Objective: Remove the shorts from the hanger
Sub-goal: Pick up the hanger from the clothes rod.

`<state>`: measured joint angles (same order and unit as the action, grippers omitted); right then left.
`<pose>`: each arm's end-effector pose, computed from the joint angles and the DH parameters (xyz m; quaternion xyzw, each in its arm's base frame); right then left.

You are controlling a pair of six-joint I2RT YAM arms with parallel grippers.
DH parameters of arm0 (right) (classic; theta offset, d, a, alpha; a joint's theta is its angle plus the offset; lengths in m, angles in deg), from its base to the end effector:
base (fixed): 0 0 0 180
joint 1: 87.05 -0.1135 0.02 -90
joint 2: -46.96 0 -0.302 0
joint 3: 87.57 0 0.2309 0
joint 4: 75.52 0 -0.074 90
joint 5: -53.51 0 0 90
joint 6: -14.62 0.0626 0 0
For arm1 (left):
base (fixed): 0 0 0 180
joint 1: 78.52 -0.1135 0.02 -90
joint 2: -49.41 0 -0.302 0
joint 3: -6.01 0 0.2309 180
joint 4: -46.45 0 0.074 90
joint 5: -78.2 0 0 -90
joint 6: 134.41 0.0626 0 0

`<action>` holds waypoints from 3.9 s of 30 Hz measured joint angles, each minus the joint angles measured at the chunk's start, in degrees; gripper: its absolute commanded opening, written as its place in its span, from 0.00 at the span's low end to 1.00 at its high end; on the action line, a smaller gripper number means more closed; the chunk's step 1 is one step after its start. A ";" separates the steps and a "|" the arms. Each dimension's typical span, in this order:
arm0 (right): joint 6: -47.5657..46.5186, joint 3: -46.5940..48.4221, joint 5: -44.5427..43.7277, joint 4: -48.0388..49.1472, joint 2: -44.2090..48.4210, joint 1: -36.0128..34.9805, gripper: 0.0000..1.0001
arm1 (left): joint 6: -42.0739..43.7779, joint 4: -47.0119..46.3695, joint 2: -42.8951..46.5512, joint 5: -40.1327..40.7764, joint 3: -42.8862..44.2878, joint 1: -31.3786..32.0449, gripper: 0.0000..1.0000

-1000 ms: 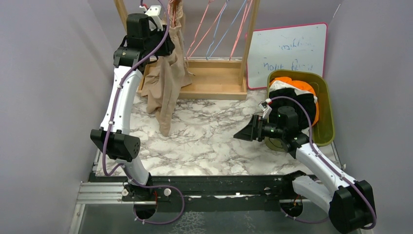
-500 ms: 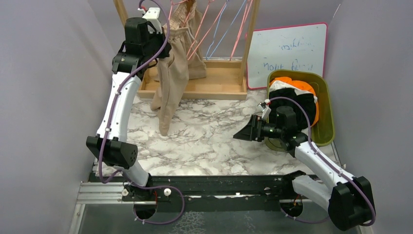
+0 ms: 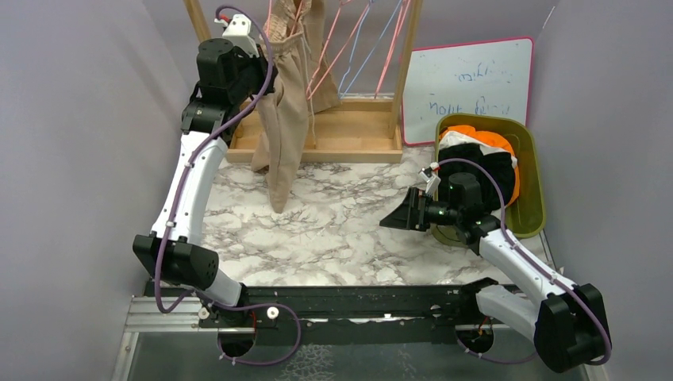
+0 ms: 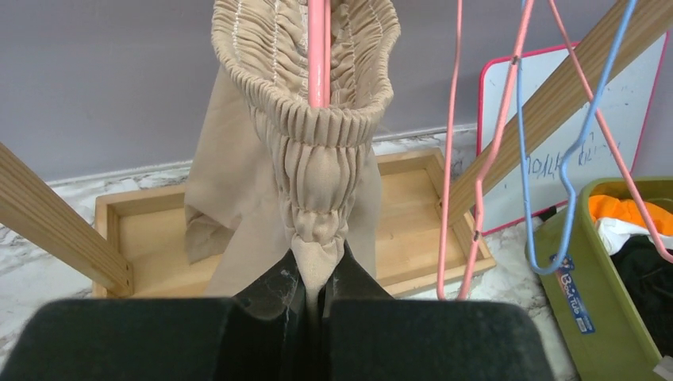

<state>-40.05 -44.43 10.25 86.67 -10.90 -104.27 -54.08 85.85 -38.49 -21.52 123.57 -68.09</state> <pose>0.1596 0.0972 0.2477 -0.0616 0.8249 0.5072 0.2417 0.3357 -0.0725 0.5066 0.0597 0.7615 -0.1759 0.6210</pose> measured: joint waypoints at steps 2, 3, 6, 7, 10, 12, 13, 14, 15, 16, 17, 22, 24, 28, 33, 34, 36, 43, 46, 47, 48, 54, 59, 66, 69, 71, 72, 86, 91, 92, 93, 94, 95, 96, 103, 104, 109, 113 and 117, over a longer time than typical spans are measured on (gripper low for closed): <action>-0.22 0.00 0.00 -0.04 0.00 0.00 1.00 | -0.28 -1.55 0.96 -0.07 -1.11 0.02 0.00; -0.33 0.00 0.00 -0.07 0.00 0.00 1.00 | -0.44 -2.23 1.95 -0.09 -2.05 0.02 0.00; -0.48 0.00 -0.02 -0.11 -0.11 0.00 1.00 | -0.59 -3.30 5.09 -0.07 -5.40 0.02 0.00; -0.48 0.00 -0.02 -0.11 -0.26 0.00 1.00 | -0.59 -3.43 6.10 -0.07 -6.36 0.02 0.00; -0.48 0.00 -0.02 -0.11 -0.68 0.00 1.00 | -0.52 -3.91 9.79 0.26 -10.01 0.02 0.00; -0.48 0.00 -0.02 -0.11 -0.92 0.00 1.00 | -0.33 -4.20 12.09 0.76 -12.26 0.02 0.00; -0.48 0.00 -0.02 -0.11 -1.03 0.00 1.00 | -0.13 -4.24 13.53 1.03 -13.60 0.04 0.00; -0.48 0.00 -0.02 -0.11 -1.11 0.00 1.00 | -0.07 -4.15 14.34 1.20 -14.25 0.04 0.00; -0.48 0.00 -0.02 -0.11 -1.20 0.00 1.00 | 0.13 -4.17 15.23 1.36 -14.91 0.02 0.00; -0.48 0.00 -0.02 -0.11 -1.22 0.00 1.00 | 0.31 -4.37 16.37 1.64 -15.96 0.02 0.00; -0.46 -0.02 -0.04 -0.11 -1.22 0.00 1.00 | 0.35 -4.37 17.27 1.77 -16.94 0.02 0.00; 0.55 -0.02 -2.21 -0.17 -0.85 0.00 1.00 | 0.26 -5.31 25.94 3.98 -29.00 0.02 0.00; 1.88 -0.04 -3.54 -0.11 0.39 0.00 1.00 | 0.26 -3.89 29.27 4.87 -33.64 0.02 0.00; 3.63 -1.70 -4.48 2.67 6.95 0.00 1.00 | -0.26 0.81 33.90 5.40 -39.34 0.02 0.00; 5.03 -4.50 -8.22 5.49 14.93 -0.13 1.00 | -3.37 2.95 43.04 3.56 -48.33 0.02 0.00; 5.18 -5.01 -9.35 5.81 15.82 -0.24 1.00 | -4.42 3.28 44.89 2.51 -50.12 -0.04 0.00; 5.42 -6.12 -11.28 6.49 17.25 -0.26 1.00 | -6.19 3.82 47.41 0.22 -53.33 -0.11 0.00; 8.85 -9.31 -12.20 12.41 17.86 -0.31 1.00 | -13.81 5.35 53.79 -12.11 -64.94 -0.11 0.00; 10.71 -9.60 -8.33 17.05 14.16 -0.31 1.00 | -15.28 7.67 56.63 -15.98 -67.41 -0.09 0.00; 11.08 -9.49 -6.69 18.34 12.52 -0.31 1.00 | -15.54 8.26 57.35 -16.96 -67.65 -0.09 0.00; 11.21 -9.20 -4.96 19.15 10.91 -0.31 1.00 | -15.96 8.59 57.81 -18.38 -67.80 -0.09 0.00; 6.86 -4.39 -0.55 15.63 9.79 -0.35 1.00 | -16.44 8.79 57.40 -25.29 -67.82 -0.09 0.00; 1.29 -1.57 -1.29 12.55 17.68 -0.35 1.00 | -15.80 8.79 54.90 -28.57 -67.87 -0.09 0.00; 0.61 -0.98 -0.52 12.55 15.47 -0.35 0.99 | -14.71 8.79 48.85 -28.28 -67.80 4.83 0.00; 0.92 -1.27 -0.61 12.52 13.97 -0.35 0.99 | -14.73 8.76 45.55 -24.48 -67.21 12.50 0.00; 0.90 -1.29 -0.63 12.52 13.97 -0.35 0.99 | -14.80 8.81 43.71 -20.55 -66.60 18.56 0.00; 0.81 -1.29 -0.68 12.48 14.01 -0.35 0.98 | -14.80 8.76 43.23 -19.02 -66.40 20.96 0.00; 1.49 1.16 -3.76 8.61 9.11 -2.91 0.91 | -15.17 2.51 40.89 -6.16 -66.25 41.42 0.00; 2.16 3.45 -9.77 7.93 4.79 -12.02 0.87 | -15.17 1.22 40.81 -2.16 -66.25 45.38 0.00; 2.43 3.76 -11.58 7.91 4.09 -13.81 0.85 | -15.17 1.05 40.81 -1.55 -66.25 45.70 0.00; 2.80 3.78 -13.25 8.04 3.67 -15.43 0.84 | -15.15 0.94 40.85 -1.16 -66.23 46.03 0.00; 3.28 3.78 -15.10 8.13 3.32 -16.65 0.82 | -15.13 0.83 40.89 -0.83 -66.18 46.21 0.00; 3.80 3.78 -16.72 8.63 2.89 -17.62 0.80 | -15.06 0.59 40.92 -0.68 -66.18 46.36 0.00; 4.37 3.78 -18.27 9.25 2.32 -18.38 0.79 | -14.93 0.42 40.92 -0.66 -66.16 46.49 0.00; 11.63 4.48 -27.76 13.73 -3.63 -22.27 0.52 | -15.23 0.00 40.63 1.07 -66.16 47.84 0.00; 13.60 4.02 -29.59 14.95 -3.76 -23.15 0.48 | -15.23 -0.07 40.65 1.38 -66.16 47.95 0.00; 20.00 -0.15 -35.45 21.64 -1.64 -24.85 0.45 | -15.43 -0.24 40.94 2.12 -66.16 48.37 0.00; 23.06 -0.42 -36.11 23.85 -1.77 -24.85 0.38 | -15.58 -0.59 40.87 2.73 -66.16 48.52 0.00; 26.51 -1.01 -35.95 27.17 -3.48 -24.85 0.27 | -15.56 -0.83 40.04 3.17 -65.72 48.52 0.00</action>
<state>-13.54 -45.44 -25.71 113.84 -14.38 -129.12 -69.65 85.01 1.55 -18.35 57.84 -19.56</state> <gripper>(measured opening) 0.347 0.038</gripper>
